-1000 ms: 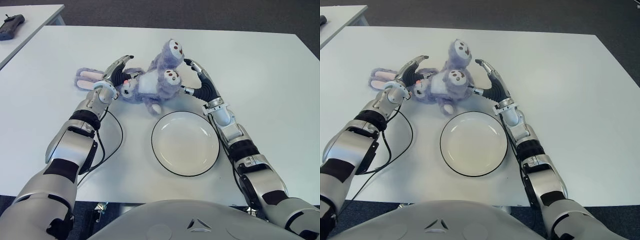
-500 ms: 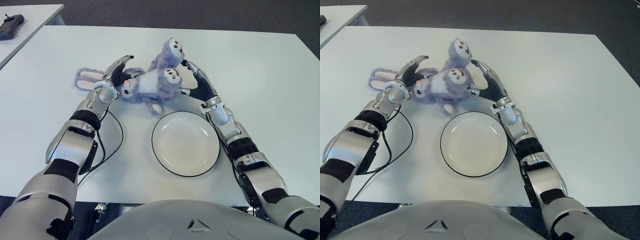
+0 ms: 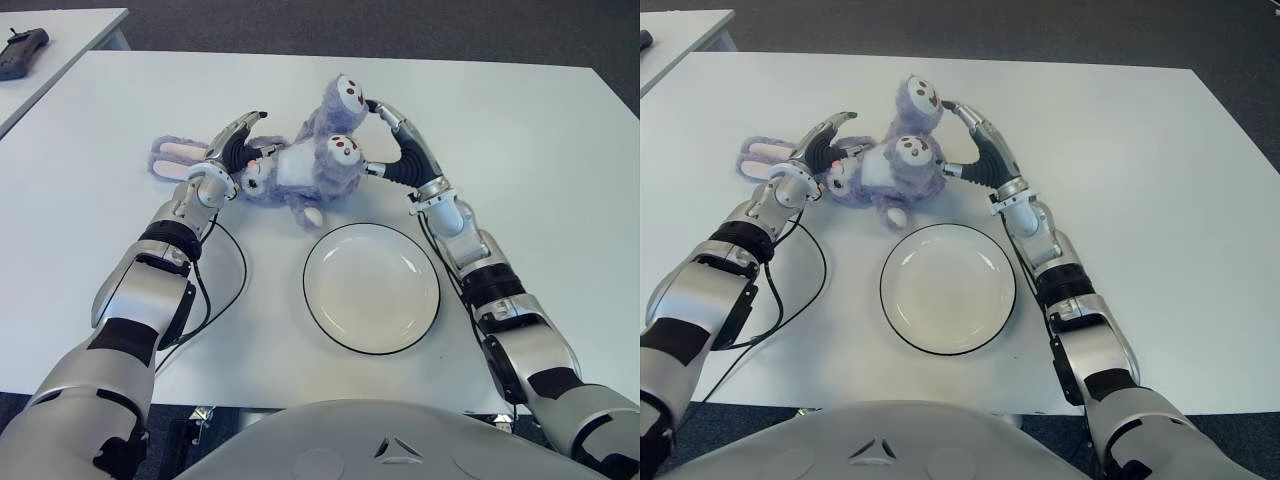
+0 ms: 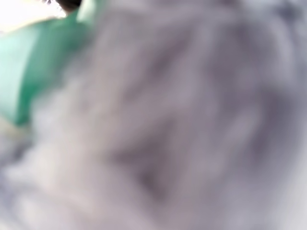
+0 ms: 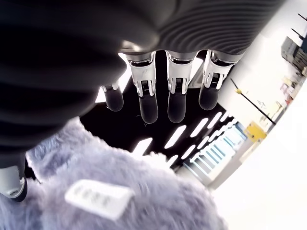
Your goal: Put the doll into the plate.
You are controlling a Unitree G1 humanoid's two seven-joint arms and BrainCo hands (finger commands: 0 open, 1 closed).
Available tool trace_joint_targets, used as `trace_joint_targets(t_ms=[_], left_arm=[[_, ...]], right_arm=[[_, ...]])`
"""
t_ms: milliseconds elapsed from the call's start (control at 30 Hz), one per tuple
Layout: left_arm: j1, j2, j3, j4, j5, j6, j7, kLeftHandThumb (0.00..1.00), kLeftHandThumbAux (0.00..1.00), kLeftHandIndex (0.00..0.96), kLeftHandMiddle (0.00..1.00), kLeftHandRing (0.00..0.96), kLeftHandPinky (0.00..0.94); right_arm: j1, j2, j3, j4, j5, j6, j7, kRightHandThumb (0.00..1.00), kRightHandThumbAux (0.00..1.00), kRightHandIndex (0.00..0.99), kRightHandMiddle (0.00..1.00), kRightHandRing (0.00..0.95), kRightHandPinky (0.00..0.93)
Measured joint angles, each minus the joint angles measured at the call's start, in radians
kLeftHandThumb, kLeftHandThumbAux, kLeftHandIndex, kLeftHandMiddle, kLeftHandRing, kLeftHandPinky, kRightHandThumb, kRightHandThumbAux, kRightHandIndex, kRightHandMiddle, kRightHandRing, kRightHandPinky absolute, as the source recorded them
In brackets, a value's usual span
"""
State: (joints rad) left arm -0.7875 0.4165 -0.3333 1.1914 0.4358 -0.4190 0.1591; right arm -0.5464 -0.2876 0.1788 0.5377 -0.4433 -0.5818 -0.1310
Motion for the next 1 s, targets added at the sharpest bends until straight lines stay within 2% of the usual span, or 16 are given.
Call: trace_joint_targets(t_ms=[133,367,700,800,1000], left_arm=[[0.001,0.000,0.000,0.000,-0.002,0.000,-0.003,0.234,0.423,0.000,0.000,0.033,0.068],[0.001,0.001,0.001,0.001,-0.010,0.001,-0.014,0.240,0.420,0.000,0.000,0.034,0.071],[0.001,0.001,0.002,0.002,-0.012,0.001,-0.016,0.233,0.420,0.000,0.000,0.035,0.078],[0.001,0.001,0.002,0.002,-0.013,0.001,-0.016,0.231,0.420,0.000,0.000,0.034,0.076],[0.001,0.000,0.002,0.003,-0.013,0.001,-0.016,0.230,0.418,0.000,0.000,0.036,0.078]], right_arm=[[-0.012,-0.020,-0.018,-0.028,0.007,0.023,0.010,0.163,0.422,0.089,0.124,0.101,0.066],[-0.012,-0.021,-0.040,-0.056,0.022,0.048,0.011,0.182,0.406,0.101,0.111,0.087,0.072],[-0.009,-0.019,-0.056,-0.100,0.052,0.052,0.017,0.196,0.418,0.105,0.111,0.085,0.070],[-0.009,-0.019,-0.059,-0.103,0.056,0.052,0.020,0.195,0.418,0.094,0.104,0.075,0.034],[-0.010,-0.019,-0.066,-0.115,0.059,0.058,0.022,0.177,0.405,0.088,0.103,0.072,0.029]])
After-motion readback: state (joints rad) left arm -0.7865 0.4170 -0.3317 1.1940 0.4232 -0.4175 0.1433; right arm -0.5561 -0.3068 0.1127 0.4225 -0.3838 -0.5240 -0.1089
